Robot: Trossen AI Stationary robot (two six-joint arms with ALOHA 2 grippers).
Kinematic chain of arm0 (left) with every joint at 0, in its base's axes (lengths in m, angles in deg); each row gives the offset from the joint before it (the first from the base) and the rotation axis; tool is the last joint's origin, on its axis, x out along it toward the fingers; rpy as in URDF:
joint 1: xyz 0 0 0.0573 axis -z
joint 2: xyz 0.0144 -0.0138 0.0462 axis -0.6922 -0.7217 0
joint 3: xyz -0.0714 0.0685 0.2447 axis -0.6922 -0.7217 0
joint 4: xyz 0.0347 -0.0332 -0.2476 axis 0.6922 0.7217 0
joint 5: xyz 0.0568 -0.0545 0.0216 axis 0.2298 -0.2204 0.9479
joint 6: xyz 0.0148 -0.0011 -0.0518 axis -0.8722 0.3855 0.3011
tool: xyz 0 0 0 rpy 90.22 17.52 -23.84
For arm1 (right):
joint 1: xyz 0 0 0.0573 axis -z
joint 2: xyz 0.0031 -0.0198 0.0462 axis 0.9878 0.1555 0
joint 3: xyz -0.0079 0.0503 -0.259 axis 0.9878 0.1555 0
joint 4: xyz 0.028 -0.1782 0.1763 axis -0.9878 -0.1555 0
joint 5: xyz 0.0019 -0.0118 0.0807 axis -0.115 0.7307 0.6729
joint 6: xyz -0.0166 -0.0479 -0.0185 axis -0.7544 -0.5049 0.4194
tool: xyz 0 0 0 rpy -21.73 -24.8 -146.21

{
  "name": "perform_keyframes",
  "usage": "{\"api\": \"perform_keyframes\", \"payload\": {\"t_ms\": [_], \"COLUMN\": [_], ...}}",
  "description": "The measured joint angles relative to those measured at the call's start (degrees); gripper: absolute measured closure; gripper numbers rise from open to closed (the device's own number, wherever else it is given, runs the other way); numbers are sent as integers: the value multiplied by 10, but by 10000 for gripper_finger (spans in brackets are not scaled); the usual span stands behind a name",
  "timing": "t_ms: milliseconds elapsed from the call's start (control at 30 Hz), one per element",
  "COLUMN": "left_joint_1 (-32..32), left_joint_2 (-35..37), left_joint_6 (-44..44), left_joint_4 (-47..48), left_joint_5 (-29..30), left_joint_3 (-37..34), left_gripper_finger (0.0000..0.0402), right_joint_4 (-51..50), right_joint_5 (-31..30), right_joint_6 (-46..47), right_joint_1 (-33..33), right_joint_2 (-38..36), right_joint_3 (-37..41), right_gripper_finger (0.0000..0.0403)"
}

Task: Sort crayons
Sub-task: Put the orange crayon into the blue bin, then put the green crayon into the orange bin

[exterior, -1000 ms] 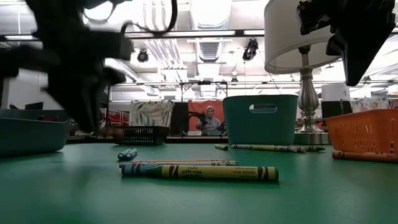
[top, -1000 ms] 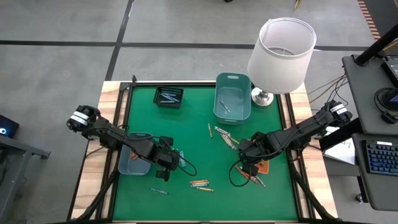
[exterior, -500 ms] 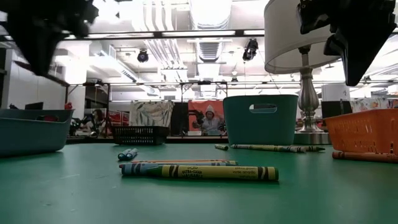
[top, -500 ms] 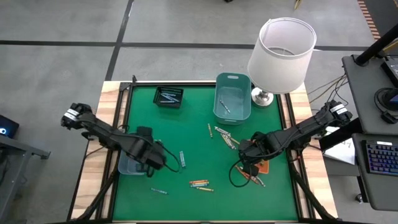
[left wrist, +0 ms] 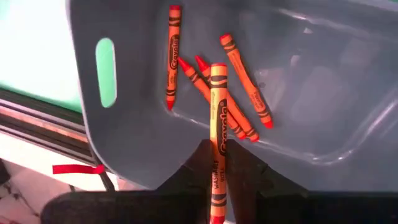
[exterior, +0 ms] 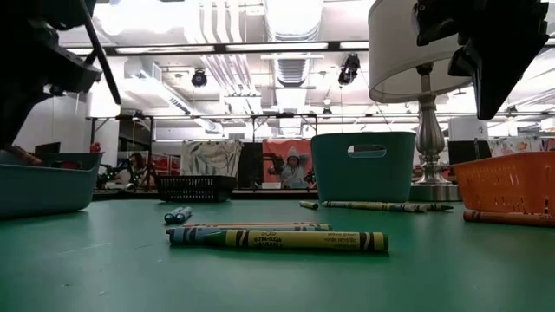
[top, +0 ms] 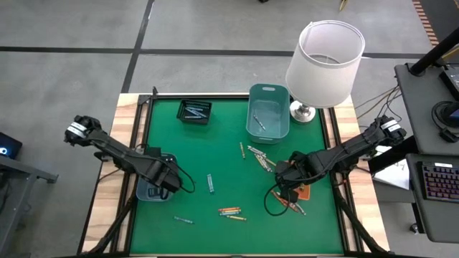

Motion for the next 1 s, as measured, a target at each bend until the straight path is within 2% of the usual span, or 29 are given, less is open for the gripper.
{"api": "perform_keyframes", "payload": {"t_ms": [300, 567, 800, 1000], "left_joint_1": [0, 0, 0, 0], "left_joint_2": [-7, 5, 53, 136], "left_joint_6": [11, 13, -18, -115], "left_joint_4": [-4, -9, -37, -183], "left_joint_5": [8, 24, 123, 236], "left_joint_3": [-2, -2, 20, 25], "left_gripper_finger": [345, 338, 338, 338], "right_joint_4": [2, 24, 50, 85], "right_joint_5": [-1, -2, -62, -96], "right_joint_6": [1, 1, 11, 33], "right_joint_1": [0, 0, 22, 76], "right_joint_2": [0, 0, 0, -1], "right_joint_3": [0, -5, -46, -76], "right_gripper_finger": [390, 390, 390, 390]}}
